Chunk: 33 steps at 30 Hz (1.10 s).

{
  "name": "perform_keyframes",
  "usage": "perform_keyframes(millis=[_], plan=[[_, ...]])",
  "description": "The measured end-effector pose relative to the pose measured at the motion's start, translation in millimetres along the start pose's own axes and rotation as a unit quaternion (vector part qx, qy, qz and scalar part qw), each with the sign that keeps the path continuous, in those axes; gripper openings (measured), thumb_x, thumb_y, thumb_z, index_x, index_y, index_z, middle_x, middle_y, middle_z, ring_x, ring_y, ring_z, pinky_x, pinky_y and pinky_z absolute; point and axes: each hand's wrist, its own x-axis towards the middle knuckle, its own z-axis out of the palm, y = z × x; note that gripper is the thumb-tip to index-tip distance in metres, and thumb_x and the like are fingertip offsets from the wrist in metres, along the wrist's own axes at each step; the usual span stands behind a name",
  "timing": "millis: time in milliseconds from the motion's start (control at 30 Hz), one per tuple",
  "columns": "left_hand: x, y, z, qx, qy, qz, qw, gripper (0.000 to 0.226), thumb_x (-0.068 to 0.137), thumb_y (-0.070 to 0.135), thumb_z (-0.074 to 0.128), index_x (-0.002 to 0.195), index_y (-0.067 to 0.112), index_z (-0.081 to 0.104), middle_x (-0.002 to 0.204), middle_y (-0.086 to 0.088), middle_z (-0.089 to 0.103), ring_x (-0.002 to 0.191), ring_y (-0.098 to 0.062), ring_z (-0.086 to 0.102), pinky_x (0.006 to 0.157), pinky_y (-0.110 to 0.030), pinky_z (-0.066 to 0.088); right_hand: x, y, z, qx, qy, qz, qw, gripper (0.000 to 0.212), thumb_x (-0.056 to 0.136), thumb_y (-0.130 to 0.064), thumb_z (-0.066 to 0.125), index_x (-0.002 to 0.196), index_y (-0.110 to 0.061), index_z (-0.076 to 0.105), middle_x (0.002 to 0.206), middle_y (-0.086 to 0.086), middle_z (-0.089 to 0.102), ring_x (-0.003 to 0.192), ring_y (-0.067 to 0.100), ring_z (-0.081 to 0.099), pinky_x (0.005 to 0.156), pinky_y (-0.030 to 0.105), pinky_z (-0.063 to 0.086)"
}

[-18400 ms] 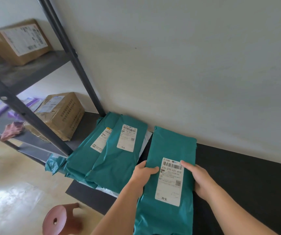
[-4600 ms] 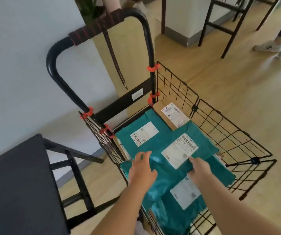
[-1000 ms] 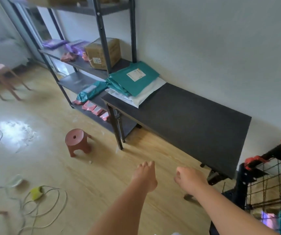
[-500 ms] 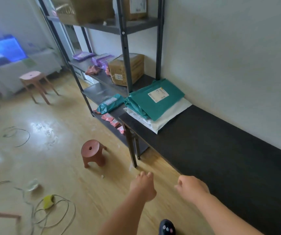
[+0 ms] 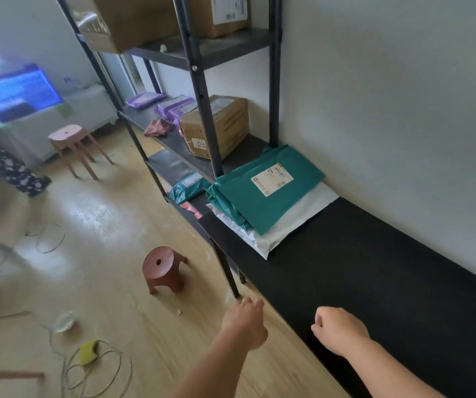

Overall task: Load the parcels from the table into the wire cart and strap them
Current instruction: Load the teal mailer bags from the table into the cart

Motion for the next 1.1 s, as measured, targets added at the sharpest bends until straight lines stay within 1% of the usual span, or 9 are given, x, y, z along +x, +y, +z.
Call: perform_keyframes(millis=[100,267,433,567,767,867,967,1033,1100], plan=[[12,-1,-15,-0.012,0.025,-0.006,1.0,0.057,0.091,0.016,0.052,0.145,0.02,0.036,0.139,-0.007,0.046,0.127,-0.028,0.046,0.099,-0.039,0.047,7,3,-9,0.006,0.011,-0.001,1.0,0.017,0.1,-0.035,0.046,0.103,-0.024,0.059,0.097,-0.008,0.062,0.091,0.013,0.062,0.079,0.029,0.052],[33,14,-43,-0.048,0.123,0.011,0.991,0.04,0.091,0.011,0.047,0.13,0.02,0.051,0.12,-0.002,0.056,0.109,-0.023,0.055,0.086,-0.037,0.053,19,-2,-32,0.015,0.031,0.017,0.999,0.015,0.101,-0.035,0.047,0.103,-0.027,0.059,0.099,-0.008,0.062,0.089,0.011,0.061,0.083,0.029,0.055],[58,17,-72,-0.012,0.169,0.054,0.984,0.04,0.091,0.012,0.044,0.129,0.019,0.053,0.119,-0.004,0.056,0.108,-0.026,0.054,0.085,-0.036,0.045,37,-17,-54,0.027,0.072,0.027,0.997,0.016,0.101,-0.032,0.045,0.099,-0.026,0.06,0.098,-0.008,0.062,0.087,0.01,0.062,0.081,0.028,0.054],[83,2,-101,-0.02,0.194,0.071,0.978,0.039,0.09,0.012,0.046,0.127,0.018,0.054,0.121,-0.004,0.056,0.111,-0.026,0.054,0.084,-0.035,0.045,59,-40,-74,0.034,0.096,0.043,0.994,0.018,0.101,-0.032,0.044,0.098,-0.027,0.061,0.098,-0.008,0.063,0.087,0.011,0.062,0.082,0.029,0.054],[125,-29,-148,-0.035,0.238,0.093,0.966,0.034,0.089,0.009,0.045,0.118,0.018,0.058,0.107,-0.001,0.061,0.1,-0.023,0.056,0.076,-0.03,0.039,105,-77,-99,0.073,0.12,0.081,0.987,0.025,0.096,-0.024,0.038,0.086,-0.025,0.06,0.085,-0.006,0.062,0.078,0.014,0.061,0.069,0.03,0.05],[150,-43,-174,-0.062,0.262,0.106,0.957,0.033,0.089,0.01,0.044,0.117,0.018,0.06,0.107,0.001,0.06,0.1,-0.021,0.054,0.078,-0.029,0.039,134,-98,-114,0.141,0.15,0.098,0.974,0.026,0.096,-0.024,0.037,0.081,-0.021,0.057,0.081,-0.005,0.062,0.076,0.015,0.061,0.062,0.029,0.046],[174,-53,-198,-0.099,0.284,0.122,0.946,0.035,0.092,0.013,0.043,0.122,0.022,0.059,0.114,0.003,0.058,0.106,-0.018,0.051,0.084,-0.029,0.042,160,-118,-128,0.263,0.193,0.102,0.94,0.018,0.099,-0.028,0.048,0.104,-0.021,0.064,0.099,-0.009,0.065,0.089,0.011,0.061,0.072,0.025,0.046],[190,-59,-210,-0.116,0.286,0.132,0.942,0.037,0.092,0.013,0.044,0.125,0.022,0.058,0.12,0.004,0.054,0.11,-0.017,0.048,0.086,-0.028,0.043,172,-128,-135,0.339,0.211,0.118,0.909,0.026,0.098,-0.027,0.054,0.122,-0.017,0.06,0.116,-0.003,0.064,0.097,0.013,0.058,0.075,0.025,0.04],[204,-64,-217,-0.127,0.277,0.141,0.942,0.041,0.09,0.012,0.046,0.128,0.022,0.056,0.128,0.005,0.049,0.117,-0.016,0.043,0.09,-0.028,0.044,179,-134,-139,0.41,0.218,0.148,0.873,0.034,0.096,-0.024,0.058,0.128,-0.015,0.055,0.114,0.0,0.063,0.091,0.013,0.055,0.071,0.027,0.04]])
